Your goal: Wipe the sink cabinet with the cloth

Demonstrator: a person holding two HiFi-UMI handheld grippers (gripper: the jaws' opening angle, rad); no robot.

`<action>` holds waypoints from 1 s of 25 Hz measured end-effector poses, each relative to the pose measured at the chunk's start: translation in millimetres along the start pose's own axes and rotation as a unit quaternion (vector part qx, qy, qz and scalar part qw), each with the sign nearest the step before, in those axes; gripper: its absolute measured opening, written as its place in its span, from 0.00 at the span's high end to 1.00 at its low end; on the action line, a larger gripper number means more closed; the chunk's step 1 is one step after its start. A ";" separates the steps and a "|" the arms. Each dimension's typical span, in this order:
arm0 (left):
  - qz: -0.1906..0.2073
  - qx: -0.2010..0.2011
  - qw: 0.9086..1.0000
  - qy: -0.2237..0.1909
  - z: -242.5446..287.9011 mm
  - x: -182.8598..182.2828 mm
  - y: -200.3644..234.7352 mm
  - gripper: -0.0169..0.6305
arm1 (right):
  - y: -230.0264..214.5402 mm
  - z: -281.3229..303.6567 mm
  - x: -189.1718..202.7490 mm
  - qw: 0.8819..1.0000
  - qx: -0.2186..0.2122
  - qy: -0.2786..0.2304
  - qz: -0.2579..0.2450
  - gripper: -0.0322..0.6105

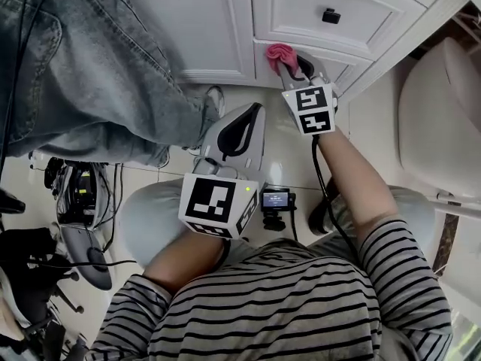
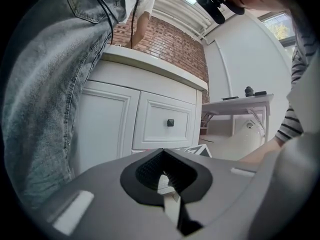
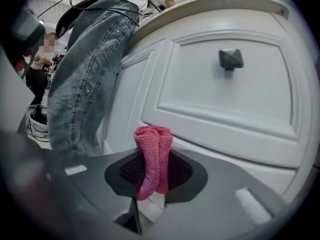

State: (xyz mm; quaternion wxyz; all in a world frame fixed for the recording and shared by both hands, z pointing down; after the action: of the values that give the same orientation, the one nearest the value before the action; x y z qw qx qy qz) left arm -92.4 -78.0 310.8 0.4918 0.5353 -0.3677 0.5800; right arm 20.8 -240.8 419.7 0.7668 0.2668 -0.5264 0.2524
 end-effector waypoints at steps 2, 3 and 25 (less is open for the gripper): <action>0.000 0.003 1.000 0.002 3.2 1.1 -2.0 0.97 | -17.3 -20.3 10.8 1.000 0.024 0.006 0.006 0.81; 0.000 0.006 1.000 0.004 4.8 2.1 -4.0 0.97 | -27.2 -31.9 16.4 0.999 0.037 0.010 0.011 0.81; 0.010 0.017 1.000 0.005 -0.4 4.5 -18.6 0.97 | 3.6 -28.5 23.0 0.999 0.003 0.005 0.049 0.81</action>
State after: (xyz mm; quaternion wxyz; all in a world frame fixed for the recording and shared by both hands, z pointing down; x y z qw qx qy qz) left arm -74.4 -72.3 313.4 0.4786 0.5371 -0.3603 0.5939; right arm 44.9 -216.4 433.1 0.7555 0.2413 -0.5342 0.2924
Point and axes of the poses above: the fingertips, and each gripper's own axes: z forward along the fingers, y to its left, x out of its underside, the point moved 7 cm from there along -z, backward along the fingers, and after that the axes turned 13 degrees about -x, right-handed, at the moved point
